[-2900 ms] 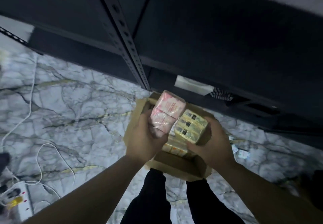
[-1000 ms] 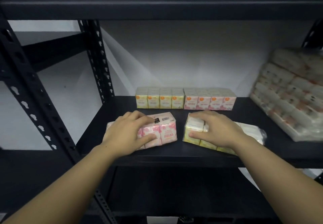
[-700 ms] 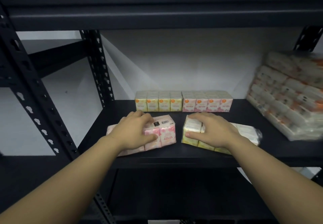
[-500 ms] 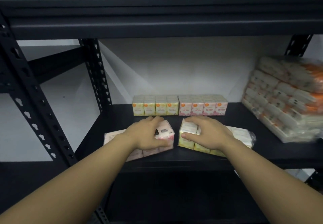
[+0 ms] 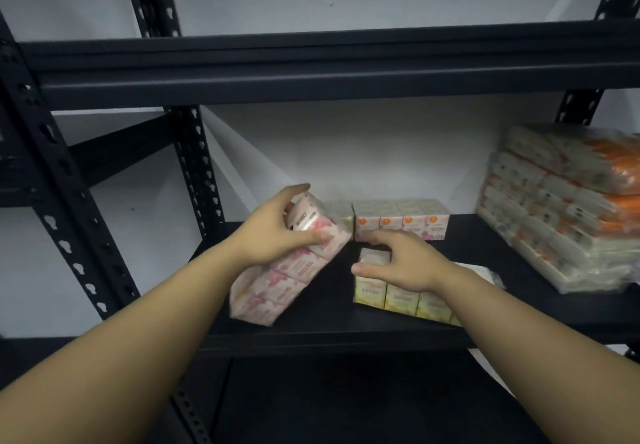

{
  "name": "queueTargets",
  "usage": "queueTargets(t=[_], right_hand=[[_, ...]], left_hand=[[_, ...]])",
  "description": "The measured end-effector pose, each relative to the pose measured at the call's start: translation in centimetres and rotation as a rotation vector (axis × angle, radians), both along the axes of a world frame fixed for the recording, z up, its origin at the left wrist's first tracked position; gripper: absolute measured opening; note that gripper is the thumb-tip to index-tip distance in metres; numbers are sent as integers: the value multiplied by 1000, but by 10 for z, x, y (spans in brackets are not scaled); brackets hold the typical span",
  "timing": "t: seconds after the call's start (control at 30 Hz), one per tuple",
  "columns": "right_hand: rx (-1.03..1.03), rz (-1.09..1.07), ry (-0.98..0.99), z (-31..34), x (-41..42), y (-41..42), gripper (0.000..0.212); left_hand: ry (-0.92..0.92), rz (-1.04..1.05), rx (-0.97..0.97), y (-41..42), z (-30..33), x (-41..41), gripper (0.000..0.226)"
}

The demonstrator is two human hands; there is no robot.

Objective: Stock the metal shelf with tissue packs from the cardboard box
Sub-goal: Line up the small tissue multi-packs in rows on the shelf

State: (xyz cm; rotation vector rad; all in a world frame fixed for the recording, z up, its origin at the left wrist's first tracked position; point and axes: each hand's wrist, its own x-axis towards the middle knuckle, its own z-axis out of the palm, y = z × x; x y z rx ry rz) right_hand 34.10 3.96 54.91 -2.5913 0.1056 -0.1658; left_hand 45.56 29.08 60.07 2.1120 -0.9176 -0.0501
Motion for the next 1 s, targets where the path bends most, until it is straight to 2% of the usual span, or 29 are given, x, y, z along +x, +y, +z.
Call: queueTargets(t=[0.1,0.17,0.27,0.37,0.57,0.7,0.8,0.9,1.0], right_hand=[[167,44,-73,9,5,29,108],[292,95,-85,4,11,54,96],[493,113,-80,-11,23,86,76],[526,76,-76,-22,31,105,71],[418,54,-64,-43,45,112,76],[203,10,-125,-53,51,111,82],[32,44,-170,-57,48,113,82],[-58,71,-174,-58,47,115,84],[-117,99,-130,-50,49,112,82]], left_hand=[[100,9,-227,13,8,0,84],[158,2,-329,21,5,0,73],[218,16,-353,37,-7,3,66],[188,95,-365,63,-12,11,68],[15,183,-156,113,-20,10,65],[3,310,-28,132,-51,4,73],[60,344,87,137,-92,-3,80],[147,371,48,136,-118,-7,82],[224,341,-81,133,-112,2,107]])
